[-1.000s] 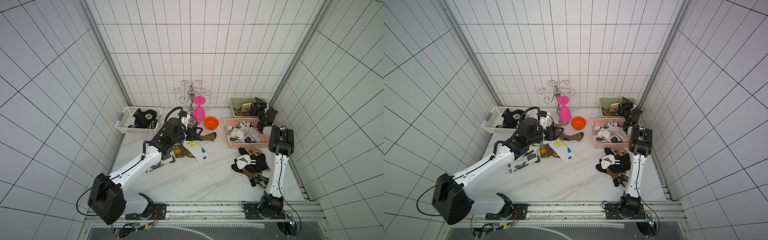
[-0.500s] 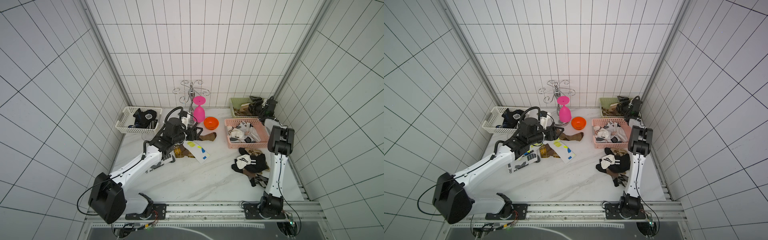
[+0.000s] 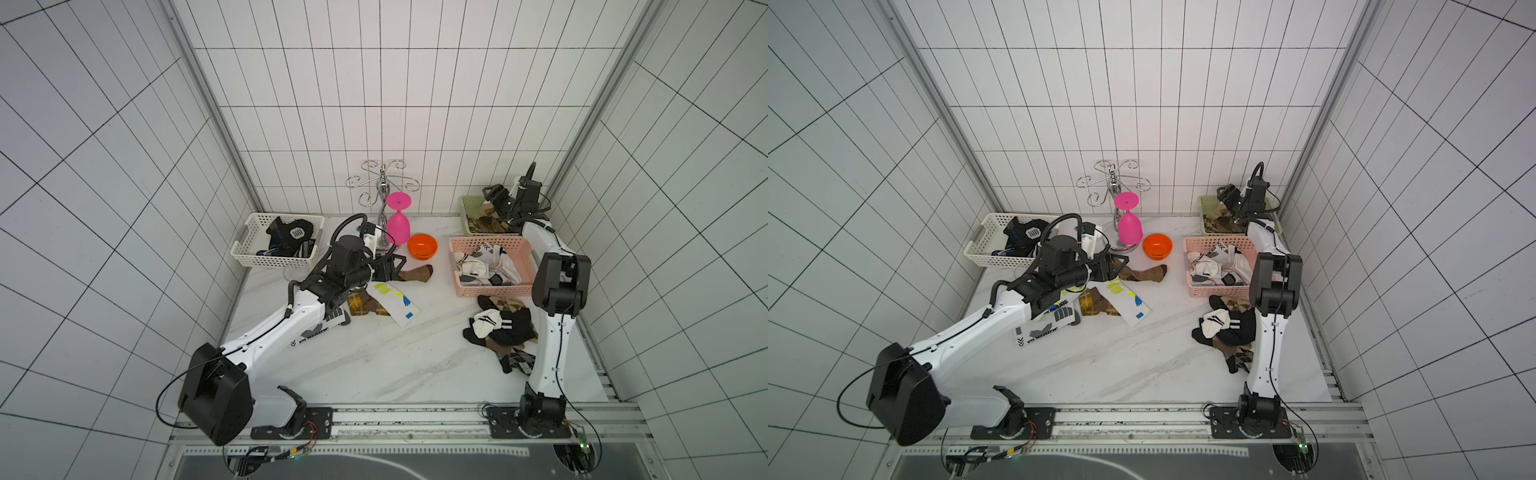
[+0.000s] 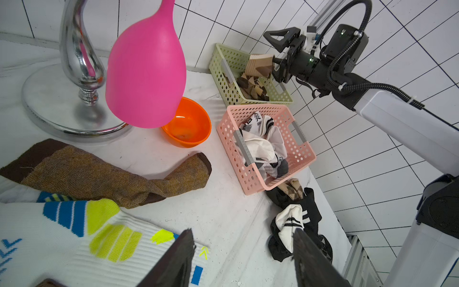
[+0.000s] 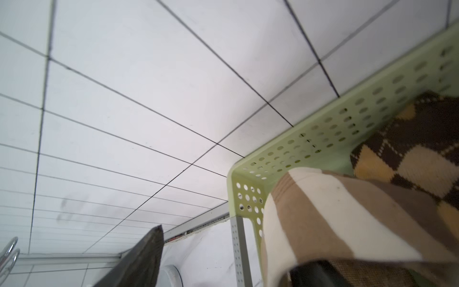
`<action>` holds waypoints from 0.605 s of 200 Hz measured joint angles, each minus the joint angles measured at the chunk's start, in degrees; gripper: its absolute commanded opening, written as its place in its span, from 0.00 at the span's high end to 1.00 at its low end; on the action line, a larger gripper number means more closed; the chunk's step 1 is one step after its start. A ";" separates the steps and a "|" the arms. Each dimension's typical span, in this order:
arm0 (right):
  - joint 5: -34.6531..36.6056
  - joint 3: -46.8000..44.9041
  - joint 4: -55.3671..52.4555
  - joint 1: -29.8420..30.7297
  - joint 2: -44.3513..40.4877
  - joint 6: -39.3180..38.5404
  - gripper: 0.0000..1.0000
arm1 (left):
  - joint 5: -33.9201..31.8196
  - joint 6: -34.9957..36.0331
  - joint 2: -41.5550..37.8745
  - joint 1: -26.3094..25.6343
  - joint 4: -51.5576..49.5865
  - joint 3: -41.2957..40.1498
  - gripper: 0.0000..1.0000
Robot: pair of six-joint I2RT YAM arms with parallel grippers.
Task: Sort the socks into the basket by color
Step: Place the sock in the bin.
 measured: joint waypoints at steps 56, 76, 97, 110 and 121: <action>5.86 19.93 -18.38 0.48 9.14 -9.38 0.21 | 0.07 -0.26 0.00 0.00 0.72 -0.44 0.36; 10.69 18.34 -23.96 0.48 8.87 -12.24 0.21 | 0.22 -0.52 0.00 0.00 0.76 -0.79 0.36; 16.22 16.57 -27.02 0.61 8.07 -15.61 0.21 | 0.42 -0.68 0.00 0.00 0.81 -0.85 0.36; 18.71 16.61 -28.35 0.83 8.04 -17.55 0.21 | 0.57 -0.72 0.00 0.00 0.83 -0.85 0.36; 20.31 16.59 -28.83 1.16 7.93 -18.97 0.21 | 0.70 -0.85 0.00 -0.02 0.83 -0.85 0.36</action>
